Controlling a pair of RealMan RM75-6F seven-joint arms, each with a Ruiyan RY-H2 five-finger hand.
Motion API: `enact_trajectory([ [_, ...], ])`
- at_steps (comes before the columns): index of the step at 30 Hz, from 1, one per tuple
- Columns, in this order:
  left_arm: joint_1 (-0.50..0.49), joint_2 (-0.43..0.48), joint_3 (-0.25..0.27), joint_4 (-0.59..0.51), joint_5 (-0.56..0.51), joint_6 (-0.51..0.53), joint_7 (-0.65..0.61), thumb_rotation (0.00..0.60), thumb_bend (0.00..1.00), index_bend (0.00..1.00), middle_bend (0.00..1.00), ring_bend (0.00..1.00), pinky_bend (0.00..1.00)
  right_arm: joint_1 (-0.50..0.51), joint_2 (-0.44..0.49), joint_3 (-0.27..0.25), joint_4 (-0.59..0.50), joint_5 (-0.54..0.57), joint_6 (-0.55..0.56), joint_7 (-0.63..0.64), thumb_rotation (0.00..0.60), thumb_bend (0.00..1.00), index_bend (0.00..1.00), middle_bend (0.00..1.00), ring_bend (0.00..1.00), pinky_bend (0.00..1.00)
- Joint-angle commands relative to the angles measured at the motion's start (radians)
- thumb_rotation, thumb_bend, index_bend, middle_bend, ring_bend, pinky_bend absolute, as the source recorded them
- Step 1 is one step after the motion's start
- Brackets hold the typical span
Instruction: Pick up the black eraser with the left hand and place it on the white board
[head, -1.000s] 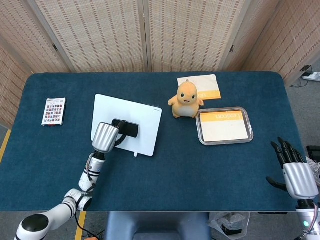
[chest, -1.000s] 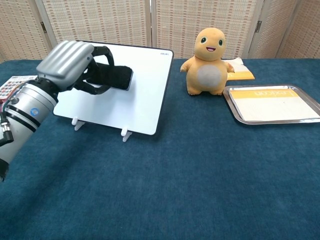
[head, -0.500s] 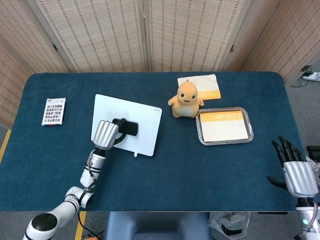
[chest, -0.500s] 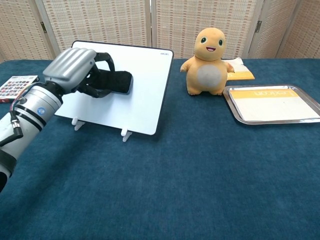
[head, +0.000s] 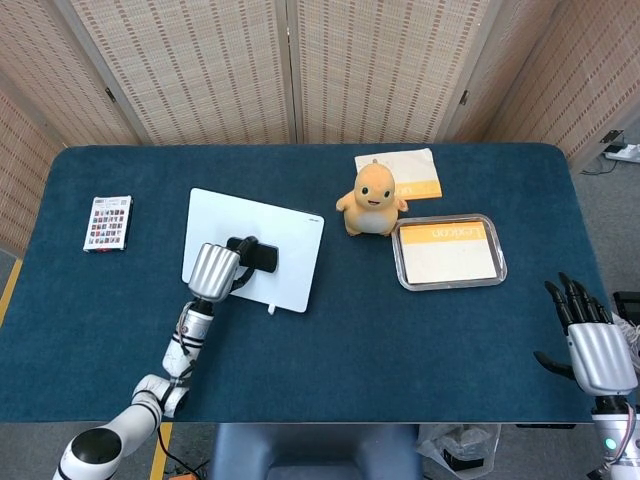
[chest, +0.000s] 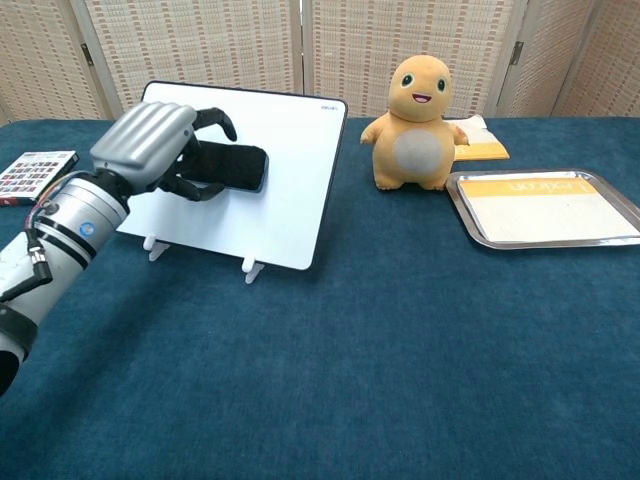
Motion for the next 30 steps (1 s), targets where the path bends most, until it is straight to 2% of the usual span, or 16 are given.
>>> enact_trajectory([
  [1,0.016,0.014,0.009,-0.023,0.004,0.026,0.011,0.600,0.28,0.34,1.00,1.00,1.00,0.000,0.000,0.000,0.000,-0.001,0.001,-0.001,0.600,0.15,0.00,0.00,0.00,0.16],
  [4,0.055,0.051,0.029,-0.084,0.017,0.079,0.030,0.600,0.28,0.31,1.00,1.00,1.00,-0.001,-0.001,-0.002,0.001,-0.006,0.005,-0.002,0.600,0.15,0.00,0.00,0.00,0.16],
  [8,0.149,0.168,0.089,-0.255,0.057,0.172,0.058,0.600,0.28,0.28,1.00,1.00,1.00,-0.005,-0.002,-0.006,0.000,-0.017,0.014,-0.001,0.600,0.15,0.00,0.00,0.00,0.16],
  [11,0.259,0.354,0.172,-0.492,0.091,0.218,0.091,0.600,0.28,0.28,1.00,1.00,1.00,-0.009,0.001,-0.012,0.000,-0.030,0.021,0.008,0.600,0.15,0.00,0.00,0.00,0.16],
  [16,0.402,0.660,0.266,-0.873,0.061,0.229,0.106,0.600,0.28,0.29,1.00,0.99,1.00,-0.007,-0.004,-0.011,-0.001,-0.022,0.015,-0.010,0.600,0.15,0.00,0.00,0.00,0.16],
  [18,0.454,0.751,0.298,-0.973,0.054,0.250,0.088,0.600,0.28,0.28,1.00,0.95,1.00,-0.005,-0.011,-0.008,-0.003,-0.012,0.009,-0.030,0.600,0.15,0.00,0.00,0.00,0.16],
  [19,0.479,0.788,0.318,-1.013,0.043,0.248,0.090,0.600,0.28,0.27,0.99,0.89,0.96,-0.004,-0.014,-0.006,-0.004,-0.008,0.007,-0.038,0.600,0.15,0.00,0.00,0.00,0.16],
  [20,0.503,0.831,0.346,-1.062,0.025,0.231,0.113,0.600,0.28,0.25,0.94,0.78,0.88,-0.004,-0.017,-0.005,-0.005,-0.004,0.006,-0.045,0.600,0.15,0.00,0.00,0.00,0.16],
  [21,0.529,0.899,0.389,-1.141,-0.007,0.191,0.171,0.600,0.28,0.21,0.83,0.62,0.73,-0.003,-0.020,-0.003,-0.006,0.000,0.006,-0.055,0.600,0.15,0.00,0.00,0.00,0.16],
  [22,0.543,0.946,0.414,-1.204,-0.040,0.163,0.230,0.600,0.28,0.16,0.63,0.41,0.54,-0.003,-0.023,-0.002,-0.007,0.003,0.005,-0.062,0.600,0.15,0.00,0.00,0.00,0.16],
  [24,0.572,1.008,0.436,-1.313,-0.091,0.150,0.333,0.600,0.28,0.12,0.36,0.17,0.32,-0.002,-0.029,-0.001,-0.009,0.007,0.003,-0.079,0.600,0.15,0.00,0.00,0.00,0.16],
  [25,0.587,1.015,0.438,-1.334,-0.097,0.163,0.355,0.600,0.28,0.10,0.24,0.08,0.23,-0.001,-0.031,-0.001,-0.009,0.008,0.001,-0.086,0.600,0.15,0.00,0.00,0.00,0.16],
  [27,0.618,1.026,0.442,-1.363,-0.076,0.205,0.397,0.600,0.28,0.09,0.13,0.01,0.15,0.002,-0.036,-0.002,-0.011,0.011,-0.004,-0.100,0.600,0.15,0.00,0.00,0.00,0.16],
  [30,0.664,1.014,0.437,-1.371,-0.031,0.273,0.425,0.600,0.28,0.05,0.04,0.00,0.12,0.005,-0.044,-0.001,-0.010,0.015,-0.009,-0.120,0.600,0.15,0.00,0.00,0.00,0.16],
])
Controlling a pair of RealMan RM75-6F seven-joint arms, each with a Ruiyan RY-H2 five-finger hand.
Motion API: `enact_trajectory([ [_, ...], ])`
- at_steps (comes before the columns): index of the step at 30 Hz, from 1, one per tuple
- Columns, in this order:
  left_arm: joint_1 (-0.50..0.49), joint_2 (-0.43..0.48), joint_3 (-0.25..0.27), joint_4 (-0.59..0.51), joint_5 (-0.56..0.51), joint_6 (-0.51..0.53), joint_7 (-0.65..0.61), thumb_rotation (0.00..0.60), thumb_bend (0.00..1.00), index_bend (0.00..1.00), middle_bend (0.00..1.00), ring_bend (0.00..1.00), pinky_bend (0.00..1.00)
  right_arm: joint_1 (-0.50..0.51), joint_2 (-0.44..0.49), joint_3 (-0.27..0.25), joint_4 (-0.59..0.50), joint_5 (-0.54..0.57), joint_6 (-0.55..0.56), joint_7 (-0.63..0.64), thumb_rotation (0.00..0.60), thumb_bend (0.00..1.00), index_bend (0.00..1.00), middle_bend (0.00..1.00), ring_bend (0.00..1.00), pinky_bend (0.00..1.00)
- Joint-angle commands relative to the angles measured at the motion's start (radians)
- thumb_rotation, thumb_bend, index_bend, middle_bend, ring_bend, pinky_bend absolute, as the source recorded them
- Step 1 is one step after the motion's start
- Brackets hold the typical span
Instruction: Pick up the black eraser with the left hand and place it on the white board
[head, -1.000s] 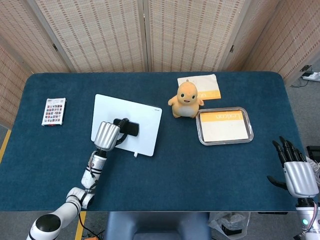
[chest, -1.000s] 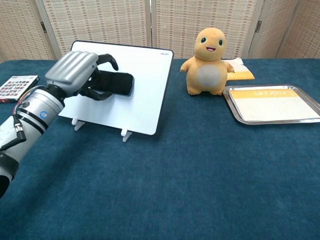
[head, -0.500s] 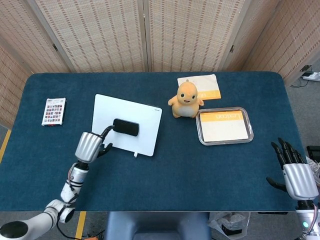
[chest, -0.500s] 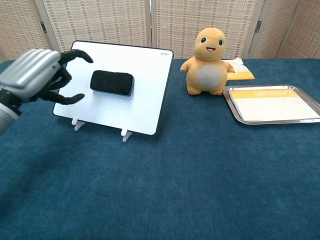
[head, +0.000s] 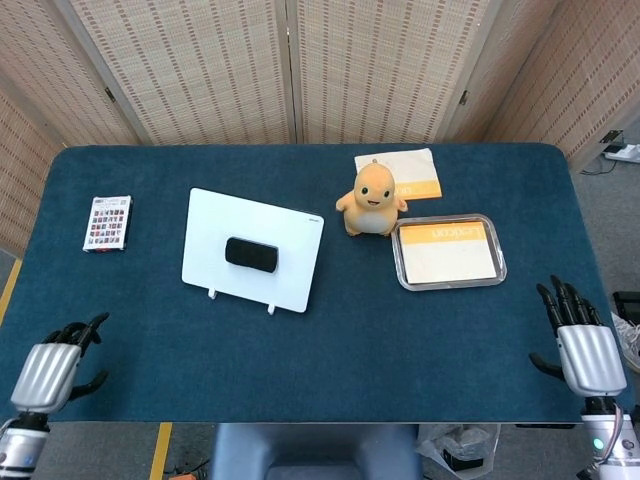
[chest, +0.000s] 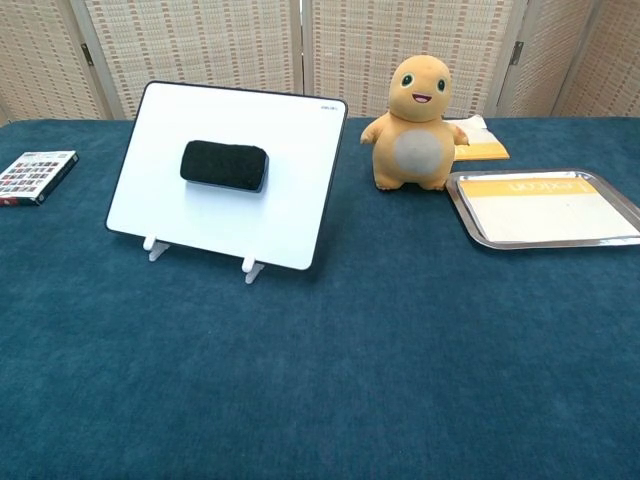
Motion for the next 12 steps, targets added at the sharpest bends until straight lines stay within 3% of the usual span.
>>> enact_trajectory([
  [1,0.089,0.022,0.034,-0.055,0.029,0.079,0.078,0.600,0.28,0.04,0.02,0.00,0.10,0.005,-0.008,0.002,0.001,0.006,-0.007,-0.015,0.600,0.15,0.00,0.00,0.00,0.16],
  [12,0.110,0.040,0.006,-0.053,0.058,0.022,0.060,0.600,0.27,0.00,0.00,0.00,0.05,0.013,-0.015,0.002,-0.001,0.018,-0.023,-0.037,0.600,0.15,0.00,0.00,0.00,0.16],
])
